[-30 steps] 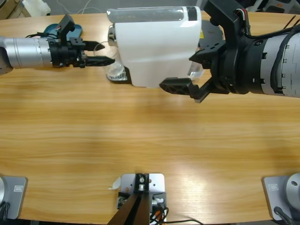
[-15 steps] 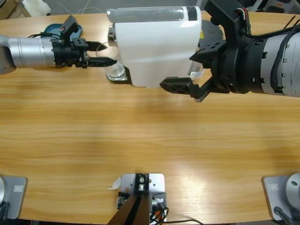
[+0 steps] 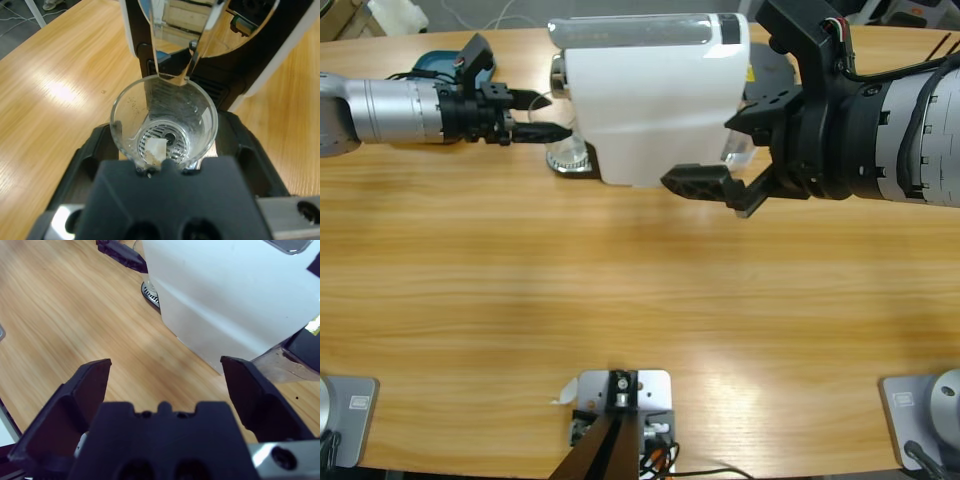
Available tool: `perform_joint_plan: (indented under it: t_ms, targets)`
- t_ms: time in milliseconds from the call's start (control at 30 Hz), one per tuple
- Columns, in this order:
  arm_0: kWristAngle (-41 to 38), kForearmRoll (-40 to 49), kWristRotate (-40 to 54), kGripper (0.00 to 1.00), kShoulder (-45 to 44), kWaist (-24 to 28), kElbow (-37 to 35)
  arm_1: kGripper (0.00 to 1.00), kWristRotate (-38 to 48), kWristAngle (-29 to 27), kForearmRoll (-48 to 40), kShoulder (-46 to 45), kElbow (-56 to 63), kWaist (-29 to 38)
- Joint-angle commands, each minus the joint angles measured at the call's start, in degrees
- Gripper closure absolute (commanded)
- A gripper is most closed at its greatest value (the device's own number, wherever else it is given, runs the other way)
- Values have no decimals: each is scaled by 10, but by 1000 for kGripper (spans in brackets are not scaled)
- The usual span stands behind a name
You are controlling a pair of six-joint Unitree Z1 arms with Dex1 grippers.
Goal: Pour coffee
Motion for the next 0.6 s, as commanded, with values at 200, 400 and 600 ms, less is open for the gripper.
perform_joint_plan:
  t_ms: [200,400,600]
  targets:
    - [2,25,-6,149,31,-10,-17,0,-1,-15,4,-3,15,3]
    - [0,25,-5,4,31,-10,-14,0,-1,-16,3,-4,14,3]
    - [1,24,-2,4,8,1,13,0,-1,-16,4,-6,14,3]
